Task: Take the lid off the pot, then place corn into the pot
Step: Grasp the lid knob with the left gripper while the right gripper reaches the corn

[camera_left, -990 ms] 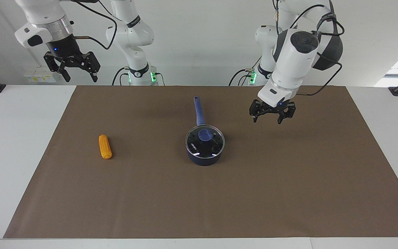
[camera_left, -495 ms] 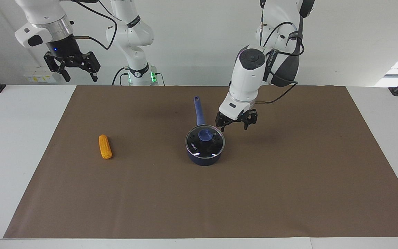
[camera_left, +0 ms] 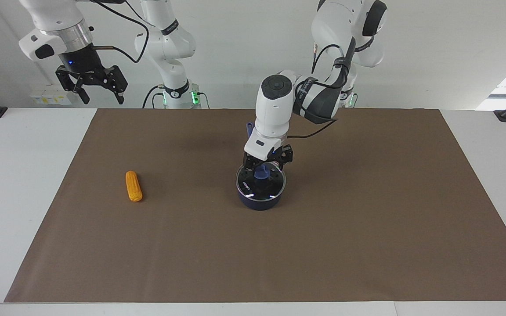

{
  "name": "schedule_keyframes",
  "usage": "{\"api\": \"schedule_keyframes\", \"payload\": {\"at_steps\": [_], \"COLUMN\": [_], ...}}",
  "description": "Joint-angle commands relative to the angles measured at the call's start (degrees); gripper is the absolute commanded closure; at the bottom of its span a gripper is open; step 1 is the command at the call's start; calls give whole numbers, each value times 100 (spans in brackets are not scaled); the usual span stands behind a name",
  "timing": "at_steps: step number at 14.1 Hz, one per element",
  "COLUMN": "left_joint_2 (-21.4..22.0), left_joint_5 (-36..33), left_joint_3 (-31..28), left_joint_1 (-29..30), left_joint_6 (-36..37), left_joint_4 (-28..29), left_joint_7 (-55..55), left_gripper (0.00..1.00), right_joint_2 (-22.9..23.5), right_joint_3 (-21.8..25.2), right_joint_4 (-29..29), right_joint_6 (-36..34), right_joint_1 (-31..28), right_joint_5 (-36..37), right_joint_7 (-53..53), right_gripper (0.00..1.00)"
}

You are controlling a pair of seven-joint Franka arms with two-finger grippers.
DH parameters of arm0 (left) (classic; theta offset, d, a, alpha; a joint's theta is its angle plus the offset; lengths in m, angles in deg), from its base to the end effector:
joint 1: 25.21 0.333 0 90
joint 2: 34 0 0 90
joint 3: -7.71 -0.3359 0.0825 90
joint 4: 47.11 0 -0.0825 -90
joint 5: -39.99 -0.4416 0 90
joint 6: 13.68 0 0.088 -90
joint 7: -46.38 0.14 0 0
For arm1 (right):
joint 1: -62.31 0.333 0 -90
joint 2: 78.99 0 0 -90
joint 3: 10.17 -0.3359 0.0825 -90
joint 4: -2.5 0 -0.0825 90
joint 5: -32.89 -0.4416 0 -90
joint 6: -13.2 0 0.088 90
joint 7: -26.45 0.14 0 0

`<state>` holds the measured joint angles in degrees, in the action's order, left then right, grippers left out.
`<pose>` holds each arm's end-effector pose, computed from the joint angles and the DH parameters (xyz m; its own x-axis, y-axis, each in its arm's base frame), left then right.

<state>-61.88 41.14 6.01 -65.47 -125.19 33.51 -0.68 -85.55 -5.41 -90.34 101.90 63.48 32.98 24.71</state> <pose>0.5988 -0.4843 0.3944 0.9879 0.1514 0.0321 0.1500 -0.9878 0.0421 0.5716 -0.0388 0.6507 0.9986 -0.0321 0.0421 -0.0319 -0.9995 -0.0066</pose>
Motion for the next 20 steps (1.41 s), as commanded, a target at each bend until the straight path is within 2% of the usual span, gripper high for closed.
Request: {"api": "schedule_keyframes", "payload": {"at_steps": [1,8,9,10,12,13,14,15,16,17,18,20], "left_joint_2": [-77,-77,-68,-68,-68,-68,-59,-59,-51,-42,-16,63], "left_joint_5": [-18,-263,-273,-308,-510,-510,-510,-510,-510,-510,-501,-457], "left_joint_3": [-102,-111,-111,-119,-111,-111,-111,-111,-111,-111,-111,-119], "left_joint_1": [-166,-280,-280,-280,-280,-289,-289,-289,-289,-289,-289,-272], "left_joint_6": [-265,-390,-355,-328,-302,-302,-310,-311,-302,-284,-223,-126], "left_joint_4": [-73,235,235,235,243,287,296,296,288,261,235,209], "left_joint_7": [-146,-155,-155,-155,-155,-155,-163,-164,-155,-155,-155,-155], "left_gripper": [0,0,6,7,8,14,24,40,63,91,100,100], "right_joint_2": [-30,-73,-39,31,172,294,530,768,1005,1225,1384,1587], "right_joint_3": [-19,-19,-19,-19,-19,-19,-19,-19,-19,-19,-19,-11], "right_joint_4": [37,-41,-111,-225,-655,-857,-972,-982,-991,-1000,-1069,-1385], "right_joint_6": [-125,-152,-108,-12,898,1234,1481,1736,1947,2089,2299,2931], "right_joint_1": [-47,-47,-47,-99,-48,-47,-91,-100,-100,-117,-135,-135], "right_joint_5": [-79,-88,-97,-97,-97,-97,-97,-97,-97,-97,-97,-97], "right_joint_7": [-134,-126,-116,-186,-256,-379,-641,-913,-1151,-1267,-1468,-2178], "right_gripper": [0,0,0,0,0,0,0,0,0,0,0,0]}}
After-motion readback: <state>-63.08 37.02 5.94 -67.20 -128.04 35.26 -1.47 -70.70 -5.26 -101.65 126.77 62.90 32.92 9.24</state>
